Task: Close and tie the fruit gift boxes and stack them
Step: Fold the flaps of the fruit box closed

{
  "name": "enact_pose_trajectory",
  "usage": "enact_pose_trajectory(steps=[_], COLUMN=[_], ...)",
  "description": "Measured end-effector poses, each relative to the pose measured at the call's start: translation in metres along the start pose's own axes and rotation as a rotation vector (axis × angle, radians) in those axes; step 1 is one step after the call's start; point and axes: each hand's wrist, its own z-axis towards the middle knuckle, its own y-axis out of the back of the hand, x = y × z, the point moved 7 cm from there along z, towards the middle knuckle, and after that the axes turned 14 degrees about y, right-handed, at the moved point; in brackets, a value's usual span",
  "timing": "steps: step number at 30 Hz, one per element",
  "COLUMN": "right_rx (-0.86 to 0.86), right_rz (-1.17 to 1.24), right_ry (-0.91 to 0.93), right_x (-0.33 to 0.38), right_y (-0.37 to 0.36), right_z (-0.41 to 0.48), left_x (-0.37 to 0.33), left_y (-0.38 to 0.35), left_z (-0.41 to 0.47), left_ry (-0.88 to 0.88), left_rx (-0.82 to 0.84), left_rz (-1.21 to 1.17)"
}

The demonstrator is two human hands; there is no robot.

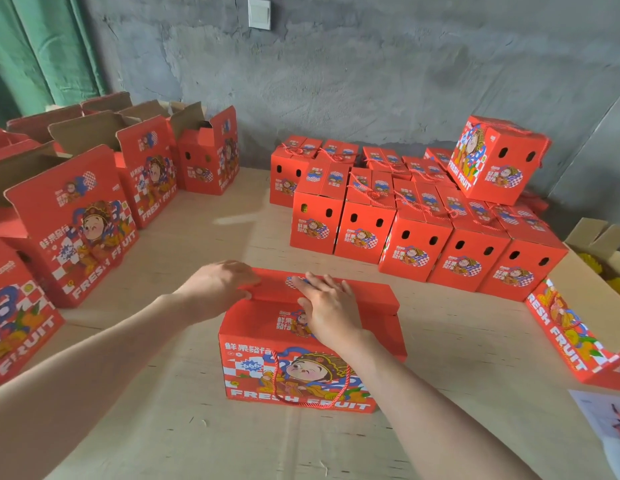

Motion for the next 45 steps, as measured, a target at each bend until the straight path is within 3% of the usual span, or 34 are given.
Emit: enact_pose_trajectory(steps=[3,7,13,22,28,34,45], right_rx=[-0.009,-0.007,0.021,-0.021,-0.06,-0.072,-0.088], right_rz=[0.002,0.01,0.026,0.005,0.004,0.0,-0.013], right_ry=[-0.001,0.006,0.067,0.087,0.094,0.079,0.076], right_x=[0.0,0.0,0.0,-0.001,-0.001,-0.001,0.0], right_y=[0.0,-0.002,-0.002,-0.003,-0.002,-0.002,-0.004], right_z=[0.0,-0.001,-0.003,-0.003,-0.005,-0.006,-0.005], left_x=[-0.017,-0.019,0.005,0.01,0.047,0.046,0.041], left_y=[0.01,0.007,-0.006,-0.006,-0.02,-0.05,-0.043], left_z=[-0.018,-0.024,-0.029,-0.028,-0.026,-0.031,-0.023], left_ry=[-0.099,0.005,0.22,0.287,0.705,0.844,0.767], left_rx=[-0.214,-0.297,-0.244,-0.23,-0.216,0.062,0.106], left_rz=[-0.048,-0.085,-0.322,-0.535,-0.817,-1.246,-1.088])
